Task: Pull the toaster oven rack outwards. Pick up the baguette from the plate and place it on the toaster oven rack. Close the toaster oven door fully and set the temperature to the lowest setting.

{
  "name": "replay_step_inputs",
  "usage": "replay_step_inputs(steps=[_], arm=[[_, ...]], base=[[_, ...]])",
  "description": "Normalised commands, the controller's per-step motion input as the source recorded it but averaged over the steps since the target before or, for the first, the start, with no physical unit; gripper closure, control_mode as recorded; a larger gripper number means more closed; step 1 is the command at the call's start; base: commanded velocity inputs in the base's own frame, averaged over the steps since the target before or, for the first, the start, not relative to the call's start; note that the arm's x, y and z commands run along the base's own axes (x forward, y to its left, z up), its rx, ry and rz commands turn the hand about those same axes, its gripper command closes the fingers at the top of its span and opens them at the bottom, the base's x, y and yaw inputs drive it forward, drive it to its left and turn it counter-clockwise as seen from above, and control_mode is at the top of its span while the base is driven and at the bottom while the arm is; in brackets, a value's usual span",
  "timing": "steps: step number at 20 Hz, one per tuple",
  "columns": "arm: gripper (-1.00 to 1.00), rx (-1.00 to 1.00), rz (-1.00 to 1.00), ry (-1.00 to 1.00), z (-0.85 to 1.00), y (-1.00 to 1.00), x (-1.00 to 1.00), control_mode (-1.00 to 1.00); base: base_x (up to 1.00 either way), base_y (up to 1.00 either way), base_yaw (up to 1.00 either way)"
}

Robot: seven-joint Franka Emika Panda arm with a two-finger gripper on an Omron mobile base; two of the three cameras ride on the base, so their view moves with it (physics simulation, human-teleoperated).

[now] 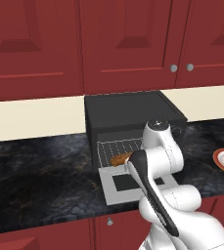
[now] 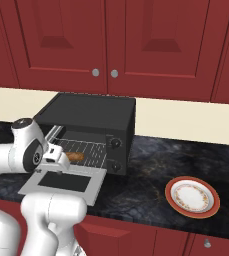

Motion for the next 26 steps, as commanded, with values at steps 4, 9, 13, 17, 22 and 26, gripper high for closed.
replay_step_inputs(steps=[4, 9, 13, 17, 22, 26], arm=[[-1.0, 0.0, 0.0, -0.09, -0.42, 0.0, 0.05, -1.0], [-1.0, 0.0, 0.0, -0.08, -0.38, 0.0, 0.05, -1.0], [-1.0, 0.0, 0.0, -0.05, -0.42, 0.0, 0.1, -1.0], [-1.0, 0.0, 0.0, -0.04, -0.4, 0.0, 0.15, -1.0], [-1.0, 0.0, 0.01, -0.03, -0.33, 0.0, 0.19, -1.0], [-1.0, 0.0, 0.01, -0.03, -0.28, 0.0, 0.16, -1.0]], base=[[0.0, 0.0, 0.0], [0.0, 0.0, 0.0], [0.0, 0.0, 0.0], [0.0, 0.0, 0.0], [0.0, 0.0, 0.0], [0.0, 0.0, 0.0]])
